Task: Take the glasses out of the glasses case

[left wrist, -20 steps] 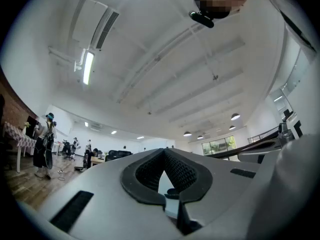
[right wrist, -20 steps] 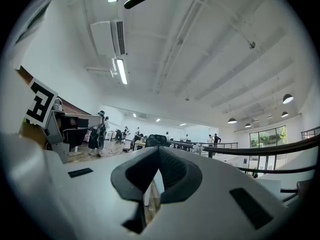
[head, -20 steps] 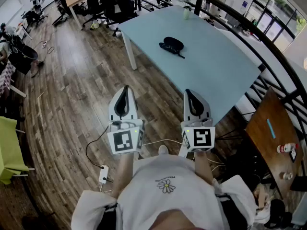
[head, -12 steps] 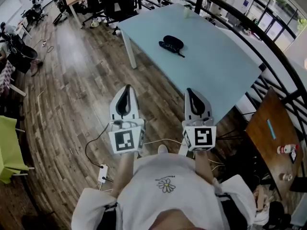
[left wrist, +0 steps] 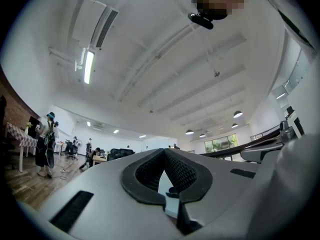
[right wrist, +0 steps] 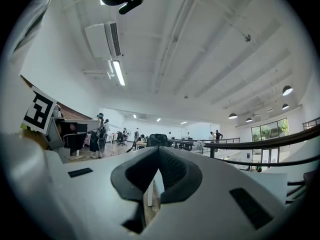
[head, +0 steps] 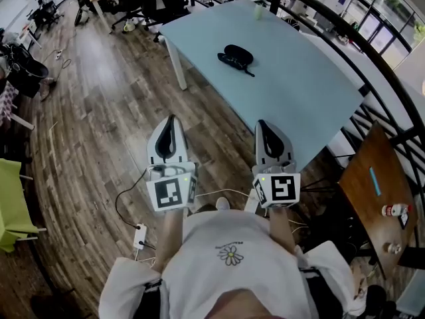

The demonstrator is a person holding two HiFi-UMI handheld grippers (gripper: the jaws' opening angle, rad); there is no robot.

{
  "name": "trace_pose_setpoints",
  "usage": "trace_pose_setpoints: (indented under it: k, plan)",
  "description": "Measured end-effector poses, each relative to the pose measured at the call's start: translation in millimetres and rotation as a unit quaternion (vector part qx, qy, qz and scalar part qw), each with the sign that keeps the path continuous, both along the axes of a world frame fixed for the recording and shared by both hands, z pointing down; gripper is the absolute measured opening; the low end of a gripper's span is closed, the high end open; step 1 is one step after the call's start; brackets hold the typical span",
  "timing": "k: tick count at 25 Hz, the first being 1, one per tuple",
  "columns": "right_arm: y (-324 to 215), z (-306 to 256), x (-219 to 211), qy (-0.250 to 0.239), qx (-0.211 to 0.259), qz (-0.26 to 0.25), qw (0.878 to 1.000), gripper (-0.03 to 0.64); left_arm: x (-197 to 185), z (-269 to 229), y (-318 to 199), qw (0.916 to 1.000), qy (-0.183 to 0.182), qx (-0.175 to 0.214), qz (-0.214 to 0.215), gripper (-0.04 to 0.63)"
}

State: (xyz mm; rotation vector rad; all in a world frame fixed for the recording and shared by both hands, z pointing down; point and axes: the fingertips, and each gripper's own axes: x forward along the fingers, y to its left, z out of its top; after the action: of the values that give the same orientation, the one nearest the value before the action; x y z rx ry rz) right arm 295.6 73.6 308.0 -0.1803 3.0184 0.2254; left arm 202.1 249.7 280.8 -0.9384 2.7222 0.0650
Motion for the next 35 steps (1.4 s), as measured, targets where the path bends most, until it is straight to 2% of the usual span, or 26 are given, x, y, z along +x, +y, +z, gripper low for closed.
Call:
trace_pose_setpoints:
  k: [11,20,28,35]
  plan:
    - [-6.5,14.6,-33.9,0.009,-0.015,-0.037,0.999,0.008,-28.1,0.5,1.9,0.9994,-0.009,0.006,-0.031,0.015]
    - [-31.3,8.1,-76.3,0.005,0.006,-0.042,0.999,0.008,-73.8,-7.1,-26.8,0.9995,-0.021,0.017,-0.019,0.015]
    - [-59.4,31.0,-124.1,0.028,0.005,-0.018,0.999,0.008,-133.4,-0.7,-66.9,0.9996,-0.020,0.015,0.010,0.015]
    - [-90.6,22.1,-199.3,0.030,0.008,0.013,0.999,0.008,-212.0,-1.4,-100.1,0.9990,-0.014,0.012,0.041,0.015]
